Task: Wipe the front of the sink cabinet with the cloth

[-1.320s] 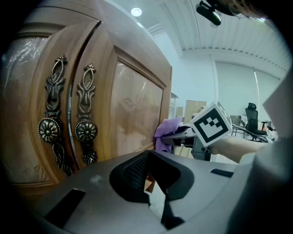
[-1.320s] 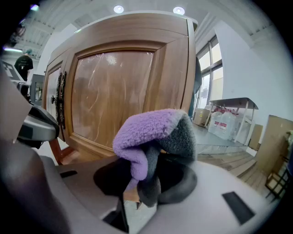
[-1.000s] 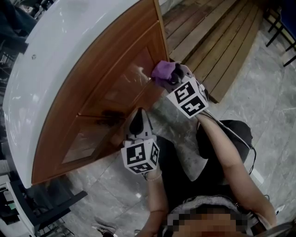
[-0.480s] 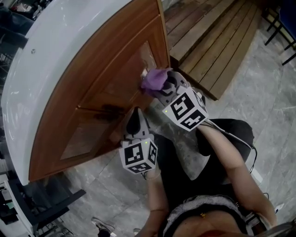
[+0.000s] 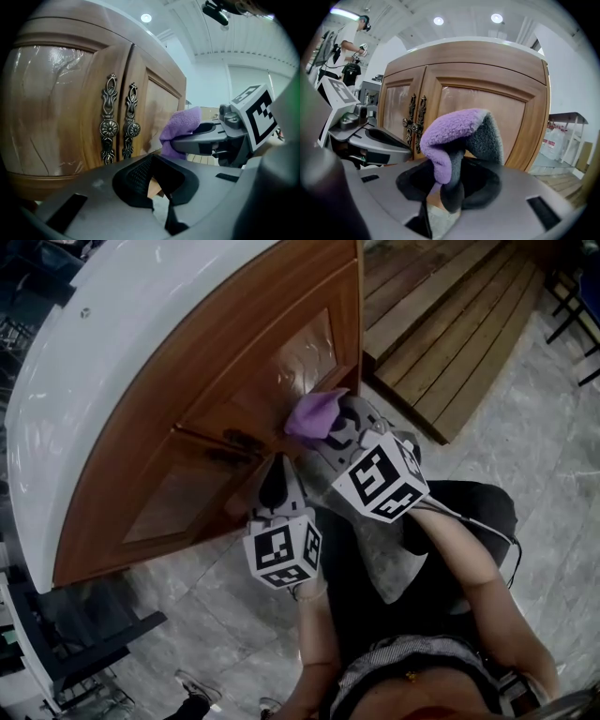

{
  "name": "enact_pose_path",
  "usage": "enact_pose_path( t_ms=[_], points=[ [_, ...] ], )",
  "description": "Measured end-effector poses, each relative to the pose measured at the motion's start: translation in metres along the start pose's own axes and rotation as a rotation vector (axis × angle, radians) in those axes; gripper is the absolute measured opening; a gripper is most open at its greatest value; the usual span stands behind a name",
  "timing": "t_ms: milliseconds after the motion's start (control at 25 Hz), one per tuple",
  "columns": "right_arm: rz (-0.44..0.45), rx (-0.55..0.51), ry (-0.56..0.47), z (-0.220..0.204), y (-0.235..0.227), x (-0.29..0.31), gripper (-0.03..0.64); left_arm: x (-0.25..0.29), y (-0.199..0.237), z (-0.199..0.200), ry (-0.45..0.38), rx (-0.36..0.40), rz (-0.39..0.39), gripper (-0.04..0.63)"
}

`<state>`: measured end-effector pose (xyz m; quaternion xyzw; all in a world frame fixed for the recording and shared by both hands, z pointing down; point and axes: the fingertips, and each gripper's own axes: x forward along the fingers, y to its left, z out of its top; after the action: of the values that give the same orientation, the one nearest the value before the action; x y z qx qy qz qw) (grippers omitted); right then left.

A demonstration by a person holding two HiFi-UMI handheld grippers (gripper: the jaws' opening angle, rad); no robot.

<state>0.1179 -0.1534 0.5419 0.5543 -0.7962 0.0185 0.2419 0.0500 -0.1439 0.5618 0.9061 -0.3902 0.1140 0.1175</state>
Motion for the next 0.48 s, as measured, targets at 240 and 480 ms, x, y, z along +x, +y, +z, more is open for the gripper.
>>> enact_pose_path(
  t_ms=[240,480],
  points=[
    [0.015,-0.027,-0.007,0.0029,0.0103,0.0001,0.184,-0.001,0.0001,-0.0007,-0.009,-0.005,0.0,0.0],
    [0.025,-0.044,-0.002,0.0046,0.0124,0.0009,0.184,0.0014,-0.0023,-0.0003,-0.017,-0.013,0.002,0.0]
  ],
)
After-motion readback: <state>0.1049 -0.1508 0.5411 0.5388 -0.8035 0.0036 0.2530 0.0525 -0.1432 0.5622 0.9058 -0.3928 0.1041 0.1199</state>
